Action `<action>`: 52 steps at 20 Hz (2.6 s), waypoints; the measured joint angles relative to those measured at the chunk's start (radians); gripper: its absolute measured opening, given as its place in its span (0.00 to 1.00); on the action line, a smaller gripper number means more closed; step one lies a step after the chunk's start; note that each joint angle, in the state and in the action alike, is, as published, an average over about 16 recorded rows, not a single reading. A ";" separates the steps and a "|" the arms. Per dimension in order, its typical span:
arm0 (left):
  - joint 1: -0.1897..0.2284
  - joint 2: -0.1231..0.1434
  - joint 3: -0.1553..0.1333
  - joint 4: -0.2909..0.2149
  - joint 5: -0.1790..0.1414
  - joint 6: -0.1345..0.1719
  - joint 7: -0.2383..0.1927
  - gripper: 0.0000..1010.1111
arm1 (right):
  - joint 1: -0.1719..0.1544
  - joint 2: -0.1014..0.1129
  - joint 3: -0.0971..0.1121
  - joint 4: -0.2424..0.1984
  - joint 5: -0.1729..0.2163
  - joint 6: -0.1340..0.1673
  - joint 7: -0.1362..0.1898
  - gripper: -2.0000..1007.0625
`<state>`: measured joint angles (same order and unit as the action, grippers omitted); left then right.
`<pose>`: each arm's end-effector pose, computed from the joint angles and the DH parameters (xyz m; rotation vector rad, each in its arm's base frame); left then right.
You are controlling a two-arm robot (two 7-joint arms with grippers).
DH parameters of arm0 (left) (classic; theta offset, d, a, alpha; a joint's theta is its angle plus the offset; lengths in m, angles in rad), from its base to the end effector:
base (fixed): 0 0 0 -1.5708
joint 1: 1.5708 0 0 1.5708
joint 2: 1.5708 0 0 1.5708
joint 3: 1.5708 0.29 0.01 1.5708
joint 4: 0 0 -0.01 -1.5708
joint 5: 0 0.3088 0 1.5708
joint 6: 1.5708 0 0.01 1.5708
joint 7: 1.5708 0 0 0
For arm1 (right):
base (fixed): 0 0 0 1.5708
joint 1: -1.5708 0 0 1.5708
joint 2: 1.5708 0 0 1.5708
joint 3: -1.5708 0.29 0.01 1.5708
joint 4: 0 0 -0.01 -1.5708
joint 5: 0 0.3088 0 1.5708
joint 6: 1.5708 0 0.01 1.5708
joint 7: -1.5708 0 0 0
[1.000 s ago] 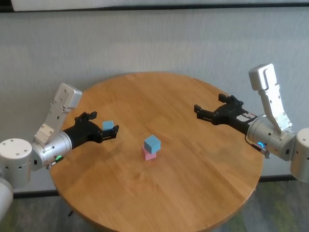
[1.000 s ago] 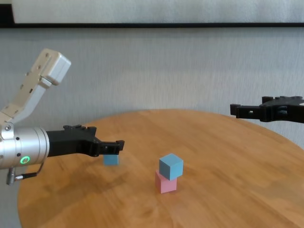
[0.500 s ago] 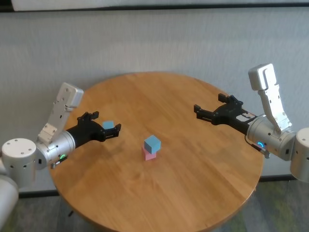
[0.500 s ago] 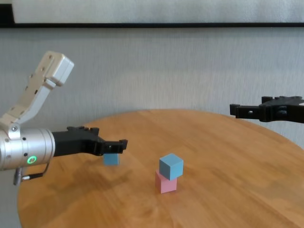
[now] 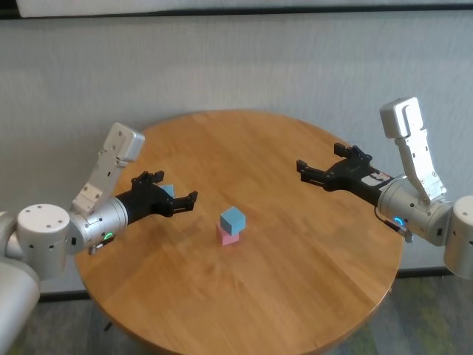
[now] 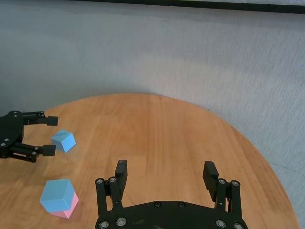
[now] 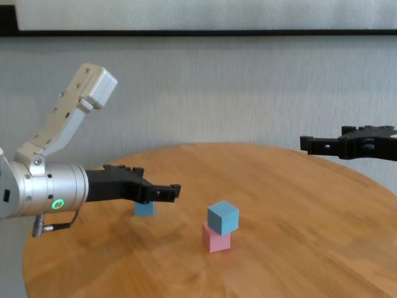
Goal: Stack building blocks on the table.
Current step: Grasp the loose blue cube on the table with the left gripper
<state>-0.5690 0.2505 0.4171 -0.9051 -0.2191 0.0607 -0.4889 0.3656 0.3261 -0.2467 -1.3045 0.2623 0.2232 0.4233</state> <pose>0.4680 0.0229 -0.3005 0.3240 0.0789 0.9018 0.4238 -0.0503 -0.2553 -0.2240 0.0825 -1.0194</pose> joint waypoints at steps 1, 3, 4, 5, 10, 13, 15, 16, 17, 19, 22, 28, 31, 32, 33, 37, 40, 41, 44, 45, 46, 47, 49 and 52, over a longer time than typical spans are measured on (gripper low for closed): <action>-0.001 -0.001 0.002 0.001 0.002 0.004 0.000 0.99 | 0.000 0.000 0.000 0.000 0.000 0.000 0.000 1.00; -0.004 -0.004 0.004 0.003 0.004 0.009 0.003 0.99 | 0.000 0.000 0.000 0.000 0.000 0.000 0.000 1.00; -0.004 -0.006 0.005 0.005 0.006 0.010 0.004 0.99 | 0.000 0.000 0.000 0.000 0.000 0.000 0.000 1.00; -0.005 -0.007 0.005 0.007 0.007 0.011 0.006 0.99 | 0.000 0.000 0.000 0.000 0.000 0.000 0.000 1.00; -0.010 -0.014 0.003 0.021 0.012 0.011 0.017 0.99 | 0.000 0.000 0.000 0.000 0.000 0.000 0.000 1.00; -0.012 -0.019 0.000 0.033 0.015 0.007 0.022 0.99 | 0.000 0.000 0.000 0.000 0.000 0.000 0.000 1.00; -0.014 -0.023 -0.002 0.042 0.017 0.005 0.026 0.99 | 0.000 0.000 0.000 0.000 0.000 0.000 0.000 1.00; -0.015 -0.024 -0.003 0.046 0.019 0.004 0.028 0.99 | 0.000 0.000 0.000 0.000 0.000 0.000 0.000 1.00; -0.016 -0.026 -0.004 0.050 0.020 0.004 0.030 0.99 | 0.000 0.000 0.000 0.000 0.000 0.000 0.000 1.00; -0.018 -0.028 -0.005 0.056 0.024 0.007 0.033 0.99 | 0.000 0.000 0.000 0.000 0.000 0.000 0.000 1.00; -0.020 -0.031 -0.006 0.063 0.030 0.012 0.036 0.99 | 0.000 0.000 0.000 0.000 0.000 0.000 0.000 1.00; -0.022 -0.035 -0.009 0.076 0.040 0.020 0.040 0.99 | 0.000 0.000 0.000 0.000 0.000 0.000 0.000 1.00; -0.024 -0.037 -0.010 0.084 0.044 0.020 0.040 0.99 | 0.000 0.000 0.000 0.000 0.000 0.000 0.000 1.00; -0.024 -0.037 -0.011 0.087 0.045 0.020 0.040 0.99 | 0.000 0.000 0.000 0.000 0.000 0.000 0.000 1.00; -0.025 -0.038 -0.012 0.090 0.046 0.020 0.040 0.99 | 0.000 0.000 0.000 0.000 0.000 0.000 0.000 1.00; -0.030 -0.042 -0.014 0.105 0.051 0.016 0.038 0.99 | 0.000 0.000 0.000 0.000 0.000 0.000 0.000 1.00; -0.035 -0.046 -0.015 0.120 0.055 0.012 0.036 0.99 | 0.000 0.000 0.000 0.000 0.000 0.000 0.000 1.00; -0.037 -0.047 -0.016 0.125 0.056 0.010 0.035 0.99 | 0.000 0.000 0.000 0.000 0.000 0.000 0.000 1.00; -0.044 -0.051 -0.017 0.142 0.059 0.004 0.033 0.99 | 0.000 0.000 0.000 0.000 0.000 0.000 0.000 1.00; -0.046 -0.053 -0.018 0.148 0.060 0.001 0.032 0.99 | 0.000 0.000 0.000 0.000 0.000 0.000 0.000 1.00; -0.048 -0.054 -0.019 0.154 0.061 -0.001 0.031 0.99 | 0.000 0.000 0.000 0.000 0.000 0.000 0.000 1.00; -0.051 -0.056 -0.019 0.160 0.062 -0.004 0.029 0.99 | 0.000 0.000 0.000 0.000 0.000 0.000 0.000 1.00; -0.058 -0.060 -0.020 0.174 0.063 -0.009 0.027 0.99 | 0.000 0.000 0.000 0.000 0.000 0.000 0.000 1.00; -0.067 -0.065 -0.022 0.196 0.066 -0.018 0.023 0.99 | 0.000 0.000 0.000 0.000 0.000 0.000 0.000 1.00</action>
<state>-0.6365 0.1854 0.3951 -0.7091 -0.1531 0.0429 -0.4660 0.3656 0.3260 -0.2467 -1.3044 0.2622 0.2232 0.4234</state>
